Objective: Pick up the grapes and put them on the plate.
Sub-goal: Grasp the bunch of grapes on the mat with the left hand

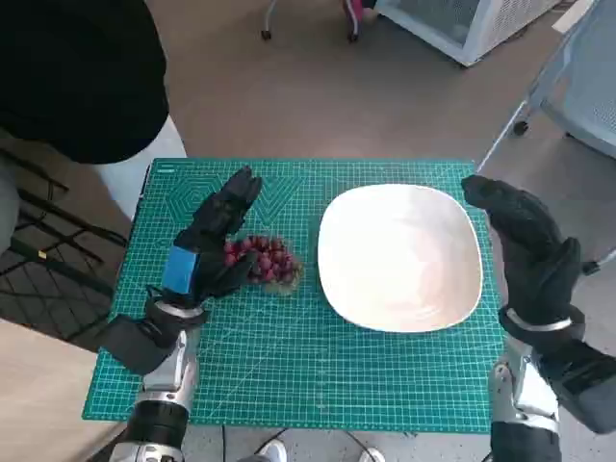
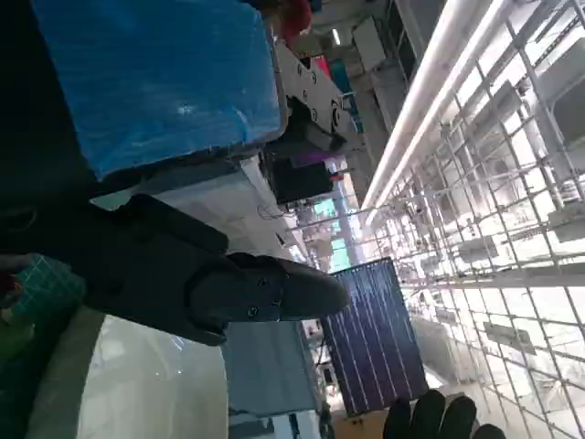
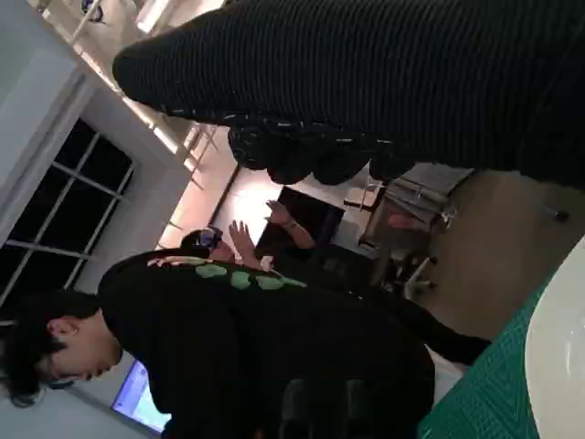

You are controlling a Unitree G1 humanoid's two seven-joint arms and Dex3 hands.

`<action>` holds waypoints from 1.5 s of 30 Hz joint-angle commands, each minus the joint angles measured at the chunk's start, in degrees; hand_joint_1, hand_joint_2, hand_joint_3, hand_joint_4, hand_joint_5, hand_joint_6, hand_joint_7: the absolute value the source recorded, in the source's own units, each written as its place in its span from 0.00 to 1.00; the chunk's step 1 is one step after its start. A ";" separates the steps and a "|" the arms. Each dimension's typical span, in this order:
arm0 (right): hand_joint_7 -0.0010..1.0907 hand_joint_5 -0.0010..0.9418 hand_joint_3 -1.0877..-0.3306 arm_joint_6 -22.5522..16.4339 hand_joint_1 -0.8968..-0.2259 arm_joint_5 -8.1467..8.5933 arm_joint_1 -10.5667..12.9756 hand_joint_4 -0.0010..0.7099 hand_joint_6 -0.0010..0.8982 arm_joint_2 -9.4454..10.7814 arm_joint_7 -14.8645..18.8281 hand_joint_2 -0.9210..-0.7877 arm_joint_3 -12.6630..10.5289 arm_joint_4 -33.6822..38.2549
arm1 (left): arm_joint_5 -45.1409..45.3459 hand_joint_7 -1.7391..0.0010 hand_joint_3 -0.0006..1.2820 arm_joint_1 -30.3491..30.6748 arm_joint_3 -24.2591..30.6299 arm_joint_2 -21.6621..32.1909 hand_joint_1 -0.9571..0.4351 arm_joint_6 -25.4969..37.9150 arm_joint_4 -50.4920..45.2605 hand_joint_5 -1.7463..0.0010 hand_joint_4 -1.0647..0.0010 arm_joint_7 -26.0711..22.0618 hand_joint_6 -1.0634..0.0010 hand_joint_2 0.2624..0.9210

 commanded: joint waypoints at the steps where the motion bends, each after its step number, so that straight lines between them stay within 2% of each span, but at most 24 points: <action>1: 0.33 0.00 0.55 0.52 0.48 -0.35 0.94 0.26 0.00 0.09 -0.50 0.00 -0.03 0.45 | -0.22 1.00 0.20 0.84 -0.18 0.07 0.27 0.49 -1.20 1.00 0.64 0.02 0.60 1.00; 27: 0.33 0.00 0.54 0.50 0.49 0.05 1.02 0.26 0.00 0.06 0.33 0.00 0.45 0.92 | -0.77 1.00 0.20 1.19 -0.06 -0.66 0.27 0.97 -2.35 1.00 0.64 0.03 0.60 1.00; 45: 0.33 0.00 0.55 0.49 0.49 -0.44 0.99 0.26 0.00 0.17 0.22 0.00 0.73 1.39 | -0.59 1.00 0.20 0.82 0.12 -0.83 0.27 0.90 -2.45 1.00 0.64 0.62 0.61 1.00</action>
